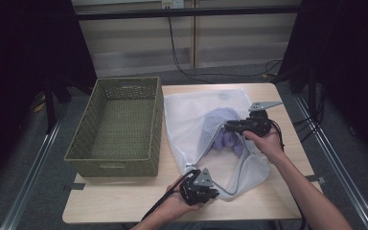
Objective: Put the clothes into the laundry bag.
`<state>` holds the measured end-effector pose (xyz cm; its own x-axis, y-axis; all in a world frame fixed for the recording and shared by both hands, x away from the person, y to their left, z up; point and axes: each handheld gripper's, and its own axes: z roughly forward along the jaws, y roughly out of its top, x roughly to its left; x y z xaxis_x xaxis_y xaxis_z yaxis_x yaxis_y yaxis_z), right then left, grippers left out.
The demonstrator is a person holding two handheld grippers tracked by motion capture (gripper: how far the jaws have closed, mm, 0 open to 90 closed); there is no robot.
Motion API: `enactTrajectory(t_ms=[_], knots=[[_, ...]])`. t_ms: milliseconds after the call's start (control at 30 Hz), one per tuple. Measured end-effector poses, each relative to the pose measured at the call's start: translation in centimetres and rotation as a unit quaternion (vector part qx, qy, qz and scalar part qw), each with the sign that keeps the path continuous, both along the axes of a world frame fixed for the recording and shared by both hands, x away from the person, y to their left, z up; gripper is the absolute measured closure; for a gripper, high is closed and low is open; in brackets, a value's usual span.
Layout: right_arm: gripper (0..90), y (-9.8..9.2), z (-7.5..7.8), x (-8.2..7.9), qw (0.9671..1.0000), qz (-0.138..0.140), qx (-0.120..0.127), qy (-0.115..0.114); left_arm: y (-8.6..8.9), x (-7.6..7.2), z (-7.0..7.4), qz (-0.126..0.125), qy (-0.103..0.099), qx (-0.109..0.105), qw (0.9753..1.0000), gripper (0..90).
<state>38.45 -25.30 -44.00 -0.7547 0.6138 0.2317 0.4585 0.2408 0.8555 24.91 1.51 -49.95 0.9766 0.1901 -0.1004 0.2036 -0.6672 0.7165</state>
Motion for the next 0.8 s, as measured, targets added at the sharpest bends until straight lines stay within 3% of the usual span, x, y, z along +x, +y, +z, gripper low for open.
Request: enactTrajectory(t_ms=[33, 133, 433, 500, 800], knots=[[82.2, 0.1, 0.2, -0.2, 0.9999, 0.013, 0.007, -0.002, 0.0, 0.0, 0.0, 0.001, 0.000, -0.002, 1.0000, 86.9], [88.2, 0.2, 0.5, -0.5, 0.9998, 0.021, 0.005, -0.003, 0.0, 0.0, 0.0, 0.000, 0.001, -0.003, 1.0000, 86.8], [88.9, 0.0, 0.7, -1.5, 0.9993, 0.037, 0.001, -0.004, -0.1, 0.1, -0.2, 0.012, 0.011, -0.013, 0.9998, 86.6], [88.9, -0.2, 0.8, -1.7, 0.9992, 0.039, -0.002, -0.004, 0.0, 0.1, -0.1, 0.008, 0.014, -0.007, 0.9998, 86.6], [89.1, -1.0, 2.0, -3.3, 0.9989, 0.043, 0.002, -0.017, 0.0, 0.1, -0.1, 0.009, 0.011, -0.006, 0.9999, 86.6]])
